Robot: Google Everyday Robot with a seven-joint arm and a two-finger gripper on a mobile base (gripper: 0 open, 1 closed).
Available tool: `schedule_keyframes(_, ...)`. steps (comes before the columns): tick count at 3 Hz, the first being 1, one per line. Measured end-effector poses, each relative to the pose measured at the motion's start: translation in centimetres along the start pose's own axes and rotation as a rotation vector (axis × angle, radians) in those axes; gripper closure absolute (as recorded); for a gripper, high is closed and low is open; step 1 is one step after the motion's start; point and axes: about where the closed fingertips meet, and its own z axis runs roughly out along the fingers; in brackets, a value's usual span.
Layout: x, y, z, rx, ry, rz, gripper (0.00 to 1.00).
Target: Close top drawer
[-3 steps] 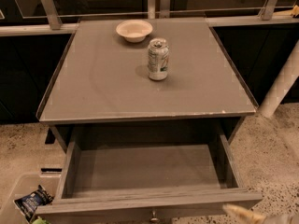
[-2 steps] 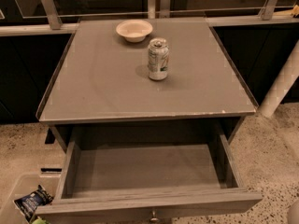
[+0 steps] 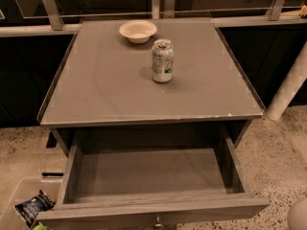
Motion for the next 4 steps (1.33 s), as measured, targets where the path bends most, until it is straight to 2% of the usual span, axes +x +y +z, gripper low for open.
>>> schedule_keyframes(2,1.8,-6.6,2.4,0.034,-0.003,0.089,0.0)
schedule_keyframes(3,2.0,-10.0,2.5,0.091,-0.015,0.144,0.0)
schedule_keyframes(4,1.2,-13.3,0.9,0.174,-0.023,0.192,0.0)
